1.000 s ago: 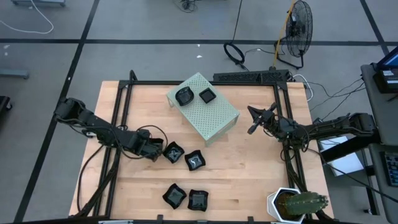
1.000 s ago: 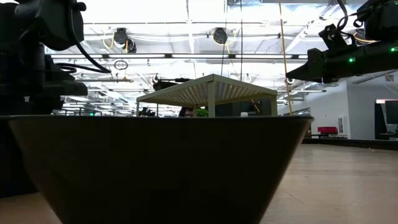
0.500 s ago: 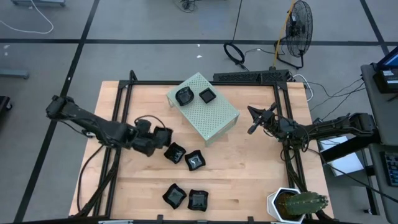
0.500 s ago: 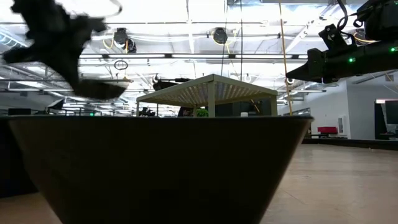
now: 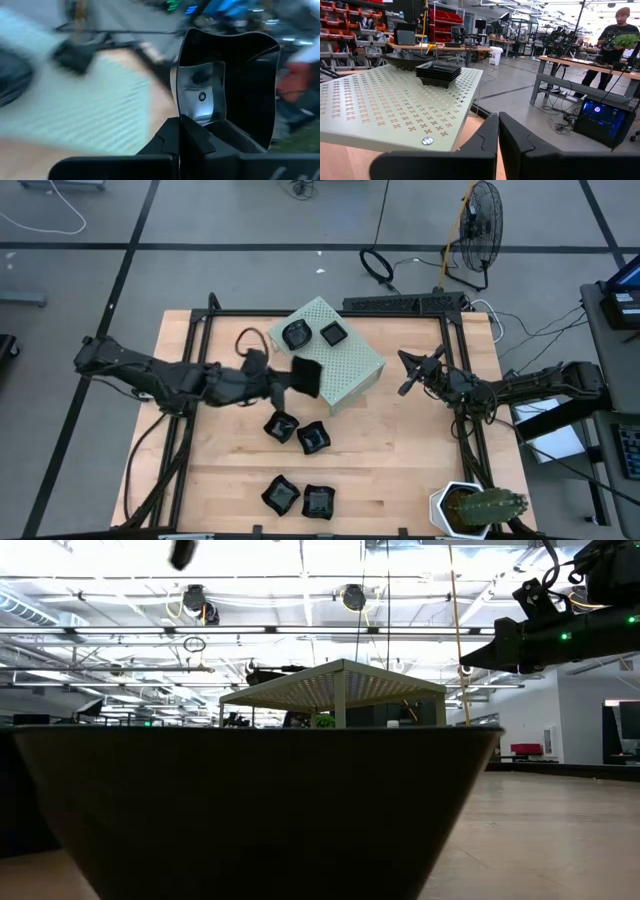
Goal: Pick & Place Mini shaped plates
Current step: Put the distorted square plate on the shelf
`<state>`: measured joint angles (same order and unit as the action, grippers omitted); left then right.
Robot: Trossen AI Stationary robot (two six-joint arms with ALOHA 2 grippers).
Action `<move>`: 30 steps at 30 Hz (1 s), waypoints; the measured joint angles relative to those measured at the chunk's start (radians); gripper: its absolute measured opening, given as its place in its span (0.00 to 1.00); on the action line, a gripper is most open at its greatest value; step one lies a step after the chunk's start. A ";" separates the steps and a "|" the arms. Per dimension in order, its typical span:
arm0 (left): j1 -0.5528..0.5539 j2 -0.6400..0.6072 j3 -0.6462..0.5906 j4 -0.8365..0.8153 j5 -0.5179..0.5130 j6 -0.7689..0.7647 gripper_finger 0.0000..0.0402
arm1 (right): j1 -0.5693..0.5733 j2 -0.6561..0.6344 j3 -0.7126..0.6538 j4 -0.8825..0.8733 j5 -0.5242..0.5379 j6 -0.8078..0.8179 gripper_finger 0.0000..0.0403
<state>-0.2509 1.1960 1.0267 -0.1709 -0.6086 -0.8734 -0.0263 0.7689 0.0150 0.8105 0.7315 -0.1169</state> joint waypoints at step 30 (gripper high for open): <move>0.348 0.326 -0.001 0.080 0.330 0.049 0.01 | 0.000 0.000 0.000 0.000 0.000 0.000 0.01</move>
<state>0.0971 1.5215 1.0260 -0.0910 -0.2784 -0.8243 -0.0265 0.7689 0.0151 0.8105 0.7315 -0.1169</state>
